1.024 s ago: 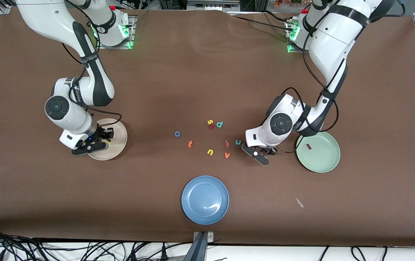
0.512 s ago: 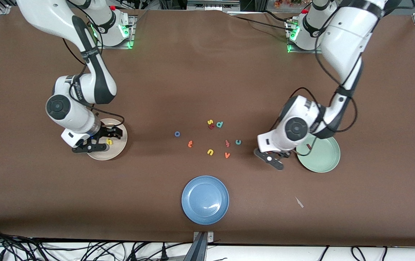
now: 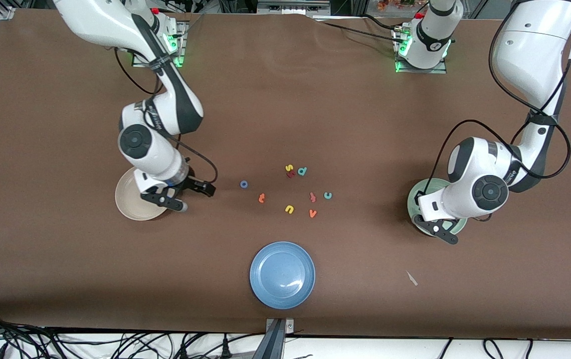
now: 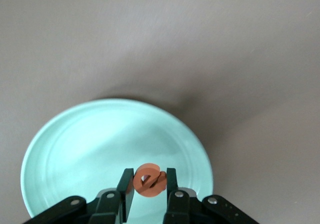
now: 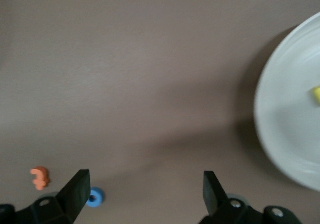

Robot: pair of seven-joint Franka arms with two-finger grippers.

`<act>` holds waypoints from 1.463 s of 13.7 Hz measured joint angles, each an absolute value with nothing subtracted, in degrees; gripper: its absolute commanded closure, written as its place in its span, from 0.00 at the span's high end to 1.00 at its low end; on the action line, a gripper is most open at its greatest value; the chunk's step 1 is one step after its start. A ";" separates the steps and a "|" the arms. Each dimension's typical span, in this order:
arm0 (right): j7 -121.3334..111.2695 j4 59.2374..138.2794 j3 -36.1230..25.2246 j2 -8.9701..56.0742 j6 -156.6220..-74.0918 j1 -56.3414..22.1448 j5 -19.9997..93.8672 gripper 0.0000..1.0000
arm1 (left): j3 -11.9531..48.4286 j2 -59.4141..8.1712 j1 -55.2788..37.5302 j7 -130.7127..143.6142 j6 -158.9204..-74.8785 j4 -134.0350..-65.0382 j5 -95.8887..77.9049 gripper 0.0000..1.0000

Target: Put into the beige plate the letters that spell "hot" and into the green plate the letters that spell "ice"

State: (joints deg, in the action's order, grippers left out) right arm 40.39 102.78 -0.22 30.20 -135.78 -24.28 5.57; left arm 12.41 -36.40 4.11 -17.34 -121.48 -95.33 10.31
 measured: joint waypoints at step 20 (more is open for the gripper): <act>40.11 93.06 -0.05 42.64 -133.23 -33.25 -1.05 0.85 | 22.89 -36.97 -4.69 10.21 -122.66 -94.67 7.81 1.00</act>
